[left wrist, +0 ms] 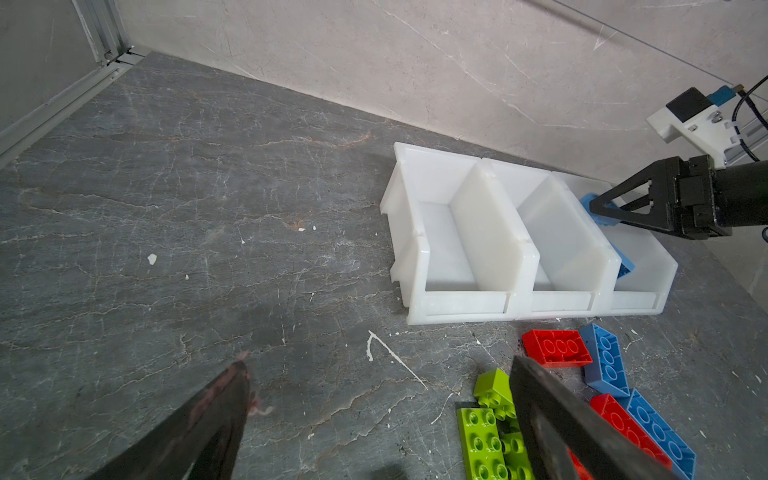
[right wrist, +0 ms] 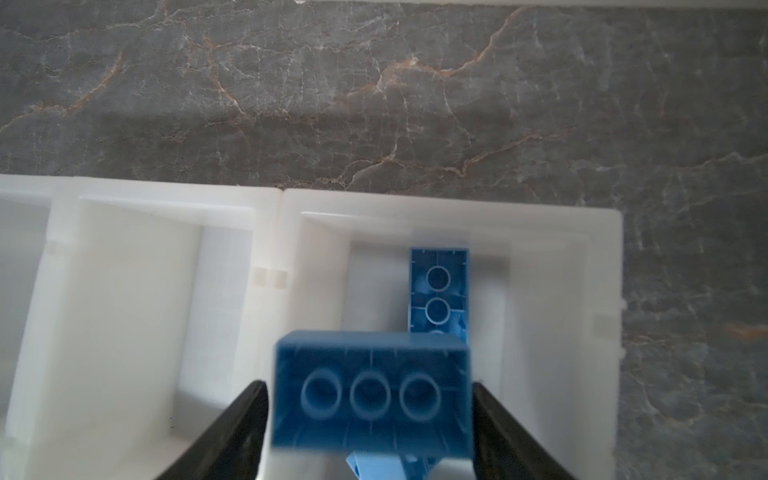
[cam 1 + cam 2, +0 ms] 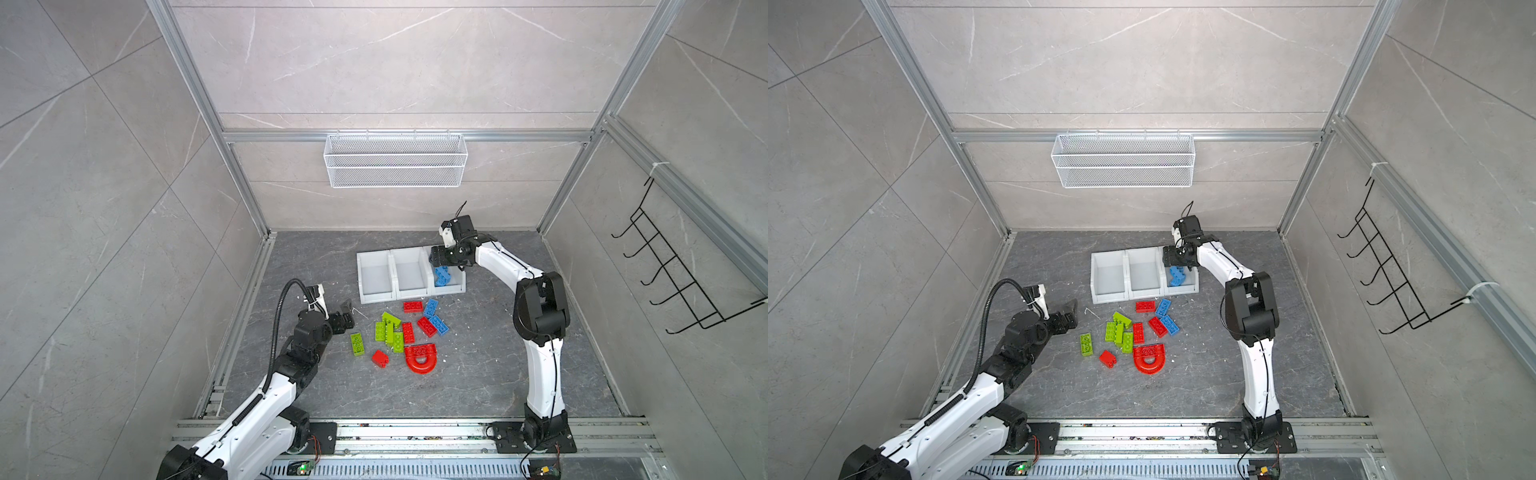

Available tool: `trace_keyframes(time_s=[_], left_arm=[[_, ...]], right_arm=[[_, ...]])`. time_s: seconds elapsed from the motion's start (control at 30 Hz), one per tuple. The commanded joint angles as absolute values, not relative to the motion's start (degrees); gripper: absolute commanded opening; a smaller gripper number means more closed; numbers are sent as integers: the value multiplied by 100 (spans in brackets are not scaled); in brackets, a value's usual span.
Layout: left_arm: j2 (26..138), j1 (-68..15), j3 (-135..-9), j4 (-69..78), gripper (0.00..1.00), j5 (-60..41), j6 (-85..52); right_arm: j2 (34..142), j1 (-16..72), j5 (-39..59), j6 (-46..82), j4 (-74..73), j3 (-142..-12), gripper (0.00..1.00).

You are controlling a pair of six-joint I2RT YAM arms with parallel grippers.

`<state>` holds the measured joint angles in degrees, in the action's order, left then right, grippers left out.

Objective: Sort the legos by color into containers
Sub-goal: 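Carry the blue brick into the bin compartment nearest the right arm and release, then move the right gripper back over the blue bricks in the pile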

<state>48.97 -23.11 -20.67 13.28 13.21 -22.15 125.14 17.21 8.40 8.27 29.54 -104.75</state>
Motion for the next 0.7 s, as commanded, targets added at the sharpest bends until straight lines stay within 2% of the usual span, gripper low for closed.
trace_keyframes(time_s=[0.0, 0.1, 0.27, 0.43, 0.5, 0.67], left_arm=[[4790, -2303, -2097, 1516, 99, 1240, -2207], [4810, -2302, -2082, 1551, 99, 1261, -2197], [4825, -2303, -2104, 1521, 99, 1290, -2163], [4825, -2301, -2100, 1523, 100, 1297, -2164], [4833, -2302, -2122, 1503, 99, 1249, -2175], [4926, -2301, -2153, 1504, 99, 1230, -2176]], right_arm=[[12233, 1731, 827, 866, 3123, -10532, 83], [11826, 1731, 861, 862, 3044, -10177, 82], [10677, 1761, 1181, 951, 2684, -8723, 67], [9461, 2034, 1184, 1045, 2447, -6965, 57], [9199, 2188, 1118, 1116, 2471, -6528, 52], [8992, 2663, 542, 1291, 2928, -5950, 49]])
